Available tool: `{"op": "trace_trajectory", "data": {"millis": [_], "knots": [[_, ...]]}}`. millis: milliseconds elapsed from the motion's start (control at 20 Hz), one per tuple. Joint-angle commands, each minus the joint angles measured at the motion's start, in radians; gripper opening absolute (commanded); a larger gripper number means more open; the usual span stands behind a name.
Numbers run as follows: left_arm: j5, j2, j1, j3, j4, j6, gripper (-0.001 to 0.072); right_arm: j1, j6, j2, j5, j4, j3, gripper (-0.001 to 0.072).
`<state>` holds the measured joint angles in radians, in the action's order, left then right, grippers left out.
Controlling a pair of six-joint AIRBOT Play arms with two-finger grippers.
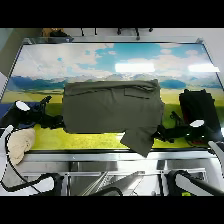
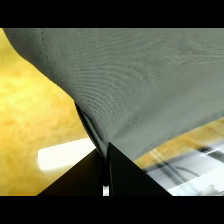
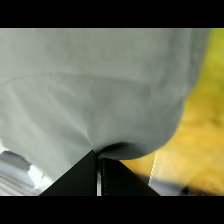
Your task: Fold the shirts.
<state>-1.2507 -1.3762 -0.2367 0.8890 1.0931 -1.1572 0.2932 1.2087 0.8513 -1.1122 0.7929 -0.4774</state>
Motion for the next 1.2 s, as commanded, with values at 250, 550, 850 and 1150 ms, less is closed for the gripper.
{"op": "trace_trajectory", "data": {"millis": [250,550,850,1150], "knots": [[-0.095,0.001,0.033,0.016,0.19,-0.108,0.0013,0.142,-0.079,-0.125,-0.118,-0.029,-0.072,0.0017],[-0.095,-0.045,0.102,0.321,0.199,-0.109,0.0013,0.001,-0.142,0.121,0.008,-0.157,-0.481,0.0018],[-0.072,-0.33,0.12,0.707,0.197,-0.139,0.0013,-0.131,-0.167,0.579,0.134,-0.15,-0.914,0.0018],[-0.105,-0.597,0.15,0.94,0.196,-0.138,0.0015,-0.146,-0.192,0.782,0.154,-0.124,-1.066,0.0019]]}}
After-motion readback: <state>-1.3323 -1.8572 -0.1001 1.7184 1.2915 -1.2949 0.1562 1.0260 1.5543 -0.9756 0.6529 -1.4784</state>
